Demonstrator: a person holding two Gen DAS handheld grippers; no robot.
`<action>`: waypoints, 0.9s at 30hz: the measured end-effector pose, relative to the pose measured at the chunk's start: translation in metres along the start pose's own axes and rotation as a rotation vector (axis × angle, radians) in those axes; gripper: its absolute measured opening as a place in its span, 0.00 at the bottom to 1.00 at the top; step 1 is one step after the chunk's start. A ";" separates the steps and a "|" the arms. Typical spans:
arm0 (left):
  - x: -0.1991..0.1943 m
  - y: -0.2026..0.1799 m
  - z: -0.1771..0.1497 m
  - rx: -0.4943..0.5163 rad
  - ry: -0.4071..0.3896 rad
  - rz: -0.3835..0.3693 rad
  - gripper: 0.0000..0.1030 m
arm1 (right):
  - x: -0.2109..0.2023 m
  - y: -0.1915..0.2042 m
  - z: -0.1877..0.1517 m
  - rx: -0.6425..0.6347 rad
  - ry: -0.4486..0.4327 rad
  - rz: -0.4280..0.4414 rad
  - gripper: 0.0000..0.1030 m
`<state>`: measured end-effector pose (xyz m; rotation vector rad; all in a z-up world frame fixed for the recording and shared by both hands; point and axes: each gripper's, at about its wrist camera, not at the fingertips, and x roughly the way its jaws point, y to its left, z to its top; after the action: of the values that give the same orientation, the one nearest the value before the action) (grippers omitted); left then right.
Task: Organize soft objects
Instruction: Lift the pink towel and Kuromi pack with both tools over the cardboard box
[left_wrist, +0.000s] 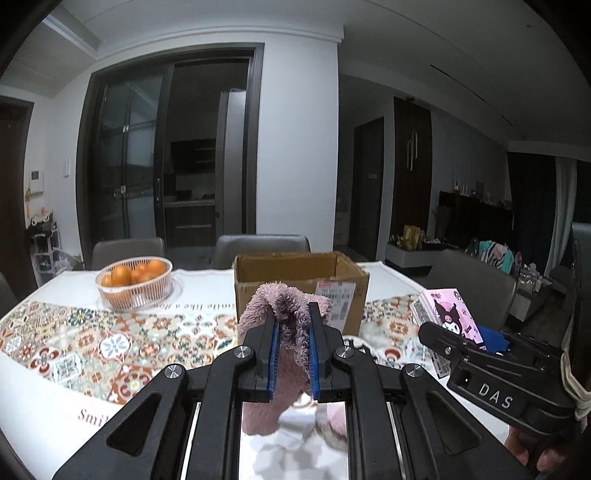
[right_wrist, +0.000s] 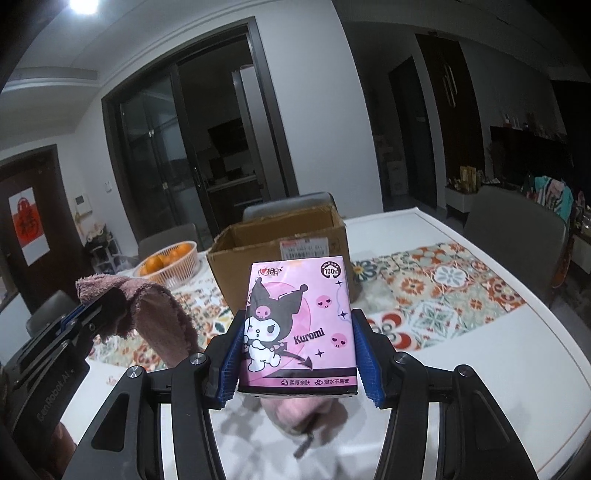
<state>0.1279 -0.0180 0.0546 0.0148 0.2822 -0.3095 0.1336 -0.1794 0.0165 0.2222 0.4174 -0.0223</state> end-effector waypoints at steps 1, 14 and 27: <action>0.002 0.000 0.002 0.006 -0.008 0.001 0.14 | 0.001 0.001 0.002 -0.002 -0.005 0.001 0.53; 0.026 0.005 0.038 0.037 -0.085 -0.011 0.14 | 0.025 0.007 0.039 -0.027 -0.052 0.025 0.53; 0.064 0.012 0.074 0.054 -0.109 -0.033 0.14 | 0.067 0.013 0.074 -0.040 -0.049 0.054 0.53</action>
<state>0.2099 -0.0303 0.1075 0.0460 0.1657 -0.3498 0.2255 -0.1810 0.0582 0.1929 0.3622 0.0337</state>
